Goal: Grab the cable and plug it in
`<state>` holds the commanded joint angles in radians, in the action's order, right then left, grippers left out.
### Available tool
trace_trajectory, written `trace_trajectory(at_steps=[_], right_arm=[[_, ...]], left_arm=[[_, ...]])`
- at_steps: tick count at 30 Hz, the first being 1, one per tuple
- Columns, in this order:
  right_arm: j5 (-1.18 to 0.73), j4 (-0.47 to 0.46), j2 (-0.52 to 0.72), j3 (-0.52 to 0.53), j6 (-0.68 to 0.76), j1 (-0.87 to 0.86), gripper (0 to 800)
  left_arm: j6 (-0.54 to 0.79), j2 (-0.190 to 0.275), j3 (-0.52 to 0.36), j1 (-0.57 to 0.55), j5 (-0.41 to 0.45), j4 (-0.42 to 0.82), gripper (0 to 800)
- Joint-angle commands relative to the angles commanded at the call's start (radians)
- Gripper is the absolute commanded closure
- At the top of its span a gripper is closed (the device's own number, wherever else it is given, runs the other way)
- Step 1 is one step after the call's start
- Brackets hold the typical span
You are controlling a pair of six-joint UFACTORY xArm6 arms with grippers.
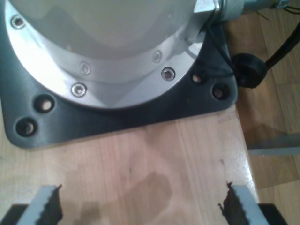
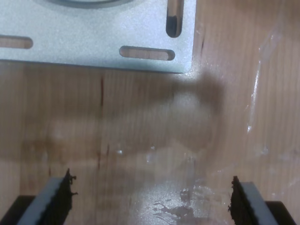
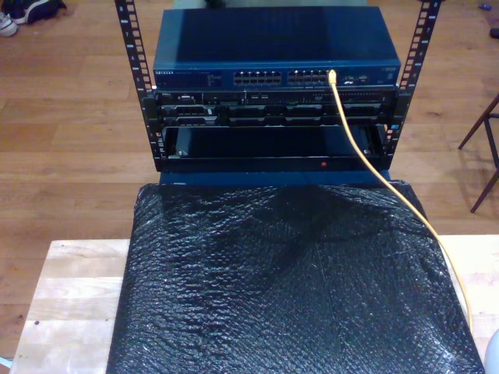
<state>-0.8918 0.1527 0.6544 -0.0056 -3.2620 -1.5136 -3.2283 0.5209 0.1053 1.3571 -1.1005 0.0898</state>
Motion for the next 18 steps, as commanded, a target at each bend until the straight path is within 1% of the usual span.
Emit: trace_trajectory(at_steps=[18], right_arm=[[0.002,0.000,0.000,0.006,0.000,0.000,2]], left_arm=[[0.000,0.000,0.000,0.000,0.002,0.000,0]])
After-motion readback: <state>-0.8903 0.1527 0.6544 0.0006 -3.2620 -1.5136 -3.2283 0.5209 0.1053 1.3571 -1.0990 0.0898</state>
